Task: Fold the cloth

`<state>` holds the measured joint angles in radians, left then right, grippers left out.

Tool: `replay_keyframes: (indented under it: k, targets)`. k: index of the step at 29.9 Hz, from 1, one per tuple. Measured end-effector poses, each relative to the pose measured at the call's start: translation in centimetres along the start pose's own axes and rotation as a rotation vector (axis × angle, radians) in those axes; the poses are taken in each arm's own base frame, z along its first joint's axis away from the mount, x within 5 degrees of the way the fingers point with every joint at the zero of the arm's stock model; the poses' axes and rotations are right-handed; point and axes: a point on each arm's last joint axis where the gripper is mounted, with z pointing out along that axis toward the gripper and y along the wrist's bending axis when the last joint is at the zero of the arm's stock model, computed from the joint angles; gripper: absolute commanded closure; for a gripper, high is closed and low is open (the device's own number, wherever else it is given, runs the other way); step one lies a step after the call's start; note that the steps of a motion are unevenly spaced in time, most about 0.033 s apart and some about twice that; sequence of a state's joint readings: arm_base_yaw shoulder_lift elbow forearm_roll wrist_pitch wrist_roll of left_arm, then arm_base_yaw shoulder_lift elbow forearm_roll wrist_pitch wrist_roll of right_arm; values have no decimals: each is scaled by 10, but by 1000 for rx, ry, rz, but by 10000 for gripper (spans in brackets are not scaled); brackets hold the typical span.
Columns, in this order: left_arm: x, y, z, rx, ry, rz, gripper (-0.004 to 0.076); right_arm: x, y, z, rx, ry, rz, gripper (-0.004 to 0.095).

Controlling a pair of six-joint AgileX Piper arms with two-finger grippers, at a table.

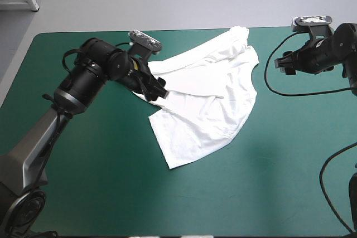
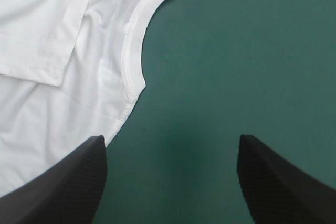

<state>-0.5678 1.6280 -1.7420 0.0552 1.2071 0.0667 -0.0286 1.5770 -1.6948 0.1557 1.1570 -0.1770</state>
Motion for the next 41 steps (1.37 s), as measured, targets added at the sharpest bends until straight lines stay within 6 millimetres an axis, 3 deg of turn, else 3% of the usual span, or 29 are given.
replay_keyframes:
  k: [9,14,22,30,34,41]
  targets:
    - [25,-77,42,186,108,128,147,-2,2,0,-27,-20,12,260]
    - [43,-108,74,219,212,236,147,-2,3,0,-33,-25,16,260]
    - [58,-127,124,222,332,329,147,-3,4,2,-44,-25,22,260]
    - [65,-133,154,222,392,340,157,-6,2,22,-63,-9,37,260]
    - [67,-135,160,227,408,338,280,-9,0,35,-62,-6,43,260]
    - [68,-135,166,216,421,343,575,-14,-6,70,-70,35,59,330]
